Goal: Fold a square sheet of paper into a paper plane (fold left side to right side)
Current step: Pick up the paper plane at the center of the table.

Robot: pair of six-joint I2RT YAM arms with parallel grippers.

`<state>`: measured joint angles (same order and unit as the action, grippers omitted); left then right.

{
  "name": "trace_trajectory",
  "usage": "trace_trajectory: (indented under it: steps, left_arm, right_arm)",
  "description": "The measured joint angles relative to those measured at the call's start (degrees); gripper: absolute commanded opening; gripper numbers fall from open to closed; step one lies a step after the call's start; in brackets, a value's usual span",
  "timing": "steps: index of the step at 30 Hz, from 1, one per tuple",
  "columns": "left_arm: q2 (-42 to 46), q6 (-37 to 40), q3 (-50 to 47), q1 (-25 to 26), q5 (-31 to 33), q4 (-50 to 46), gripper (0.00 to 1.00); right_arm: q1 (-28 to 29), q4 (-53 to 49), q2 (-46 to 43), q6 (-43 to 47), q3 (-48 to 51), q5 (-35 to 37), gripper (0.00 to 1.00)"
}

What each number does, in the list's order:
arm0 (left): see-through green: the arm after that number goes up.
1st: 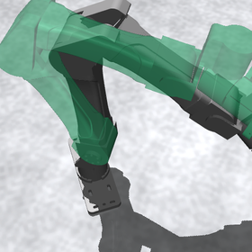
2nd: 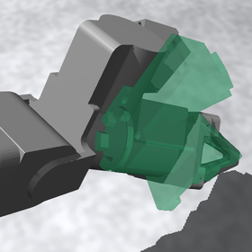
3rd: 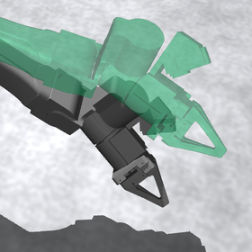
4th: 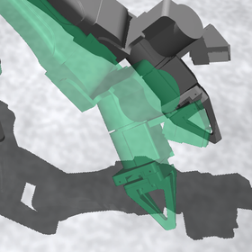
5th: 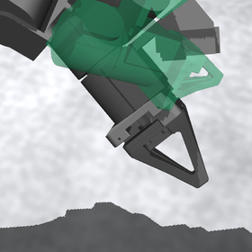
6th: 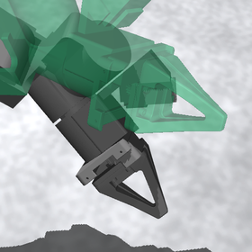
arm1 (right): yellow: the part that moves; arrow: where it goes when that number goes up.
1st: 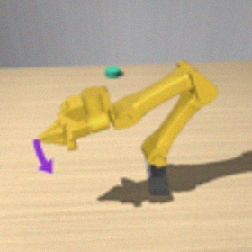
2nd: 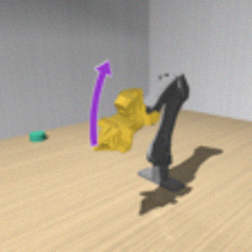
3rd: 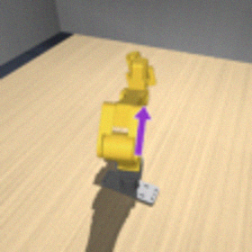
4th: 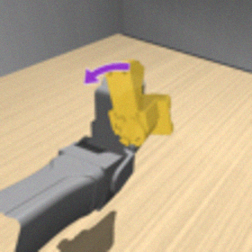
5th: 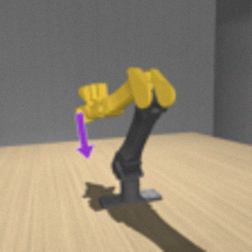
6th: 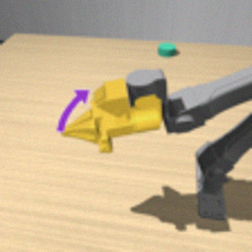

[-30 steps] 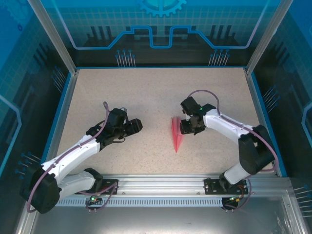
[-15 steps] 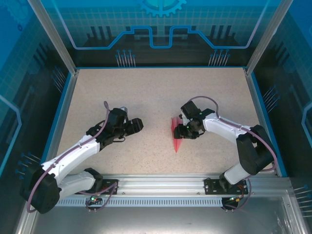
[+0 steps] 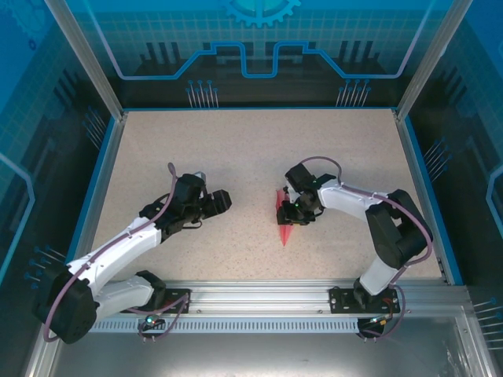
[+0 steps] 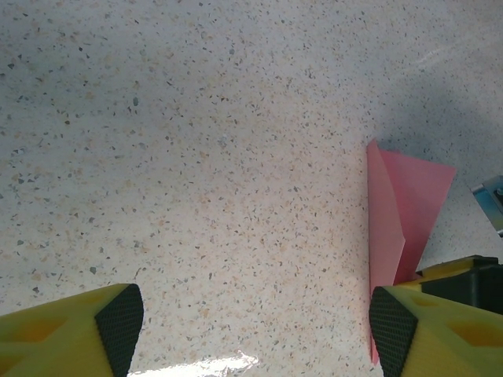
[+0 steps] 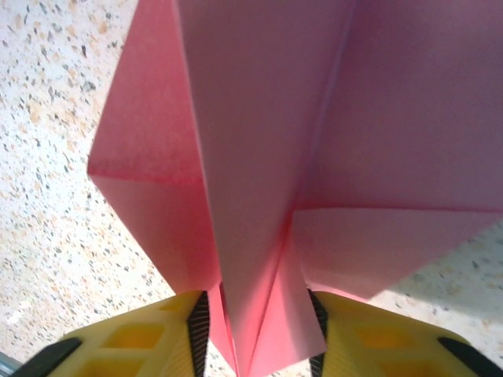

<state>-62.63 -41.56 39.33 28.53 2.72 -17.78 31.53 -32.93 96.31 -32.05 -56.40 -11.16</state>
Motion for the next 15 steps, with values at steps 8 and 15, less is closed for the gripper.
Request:
trace_trajectory:
  steps: [8,15]
  left_arm:
    - [-0.04,0.22,0.07,0.00,0.00,-0.35,0.80]
    - [0.17,2.78,0.48,-0.04,-0.26,-0.87,0.94]
  right_arm:
    - [2.73,-1.55,6.91,0.15,-5.25,3.28,0.14]
    - [2.03,-5.64,9.81,0.59,-12.15,5.38,0.04]
